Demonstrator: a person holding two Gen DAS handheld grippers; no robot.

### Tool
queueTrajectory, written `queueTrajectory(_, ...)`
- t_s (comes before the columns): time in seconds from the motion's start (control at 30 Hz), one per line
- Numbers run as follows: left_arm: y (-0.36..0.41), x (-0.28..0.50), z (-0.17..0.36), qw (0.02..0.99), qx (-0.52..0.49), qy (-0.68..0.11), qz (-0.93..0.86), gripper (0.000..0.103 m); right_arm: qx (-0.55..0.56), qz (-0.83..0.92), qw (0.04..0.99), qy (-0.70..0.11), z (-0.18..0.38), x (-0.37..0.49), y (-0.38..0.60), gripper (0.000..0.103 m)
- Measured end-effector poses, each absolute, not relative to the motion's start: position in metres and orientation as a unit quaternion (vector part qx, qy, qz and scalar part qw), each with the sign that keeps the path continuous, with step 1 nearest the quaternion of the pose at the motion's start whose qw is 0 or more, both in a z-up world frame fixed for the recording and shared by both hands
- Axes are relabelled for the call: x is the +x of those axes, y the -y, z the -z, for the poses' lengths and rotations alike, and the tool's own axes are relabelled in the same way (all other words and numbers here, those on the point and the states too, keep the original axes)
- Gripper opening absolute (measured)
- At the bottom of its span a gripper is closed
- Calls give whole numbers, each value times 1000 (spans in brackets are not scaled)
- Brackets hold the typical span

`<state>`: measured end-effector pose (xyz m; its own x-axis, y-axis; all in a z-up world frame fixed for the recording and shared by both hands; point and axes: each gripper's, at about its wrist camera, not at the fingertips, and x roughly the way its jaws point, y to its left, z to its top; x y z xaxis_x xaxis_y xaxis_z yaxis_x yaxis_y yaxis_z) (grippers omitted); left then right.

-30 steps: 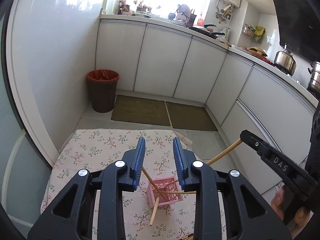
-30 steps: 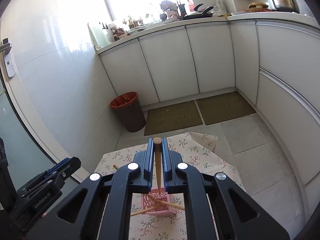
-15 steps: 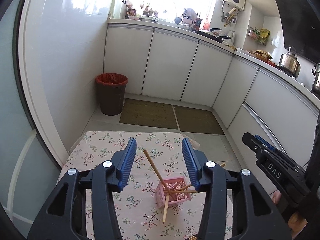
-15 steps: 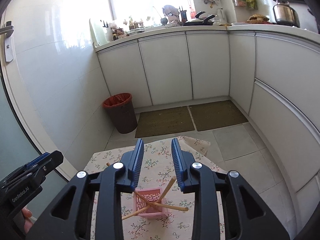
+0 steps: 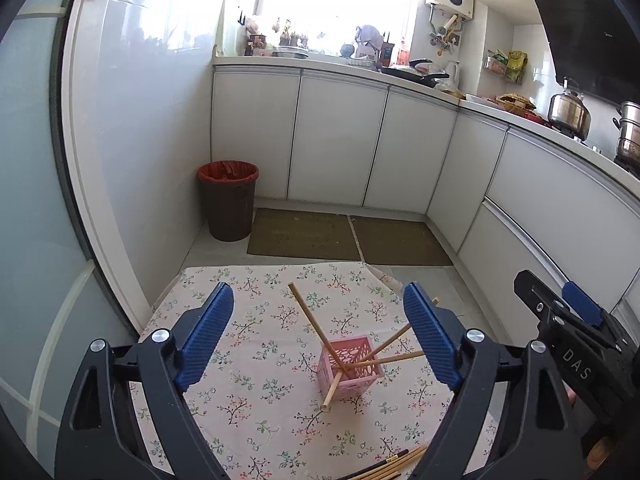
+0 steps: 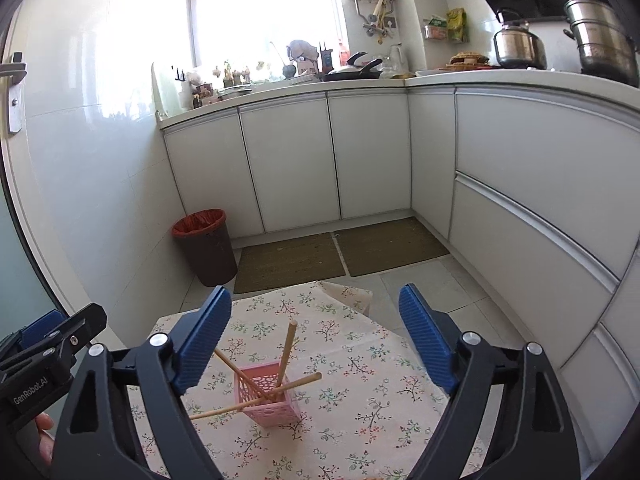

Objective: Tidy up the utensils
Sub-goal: 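Withdraw both tools and move them back toward the chopstick pile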

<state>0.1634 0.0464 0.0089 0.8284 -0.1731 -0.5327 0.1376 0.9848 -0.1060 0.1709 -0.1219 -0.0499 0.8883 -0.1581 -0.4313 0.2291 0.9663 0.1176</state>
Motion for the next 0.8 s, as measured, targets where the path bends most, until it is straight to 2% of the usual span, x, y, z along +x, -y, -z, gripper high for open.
queueTrajectory(0.07, -46, 159, -6, 955, -27, -284, 81, 88, 73, 109, 969, -209, 53, 160, 120, 94)
queueTrajectory(0.17, -47, 152, -1, 956, -21, -283, 76, 96, 74, 121, 968, -207, 60, 143, 124, 96)
queueTrajectory(0.3, -44, 147, 15, 945, 2, -314, 88, 96, 99, 144, 960, -220, 84, 113, 146, 96)
queueTrajectory(0.57, 6, 147, 86, 886, 113, -417, 169, 96, 194, 157, 897, -365, 197, 75, 207, 96)
queueTrajectory(0.73, 50, 145, 144, 834, 195, -475, 202, 96, 305, 148, 831, -442, 262, 69, 240, 96)
queueTrajectory(0.77, 58, 146, 156, 824, 207, -486, 207, 94, 316, 151, 822, -448, 269, 68, 245, 96)
queueTrajectory(0.8, 66, 147, 166, 814, 217, -495, 213, 86, 324, 155, 816, -453, 275, 66, 248, 96)
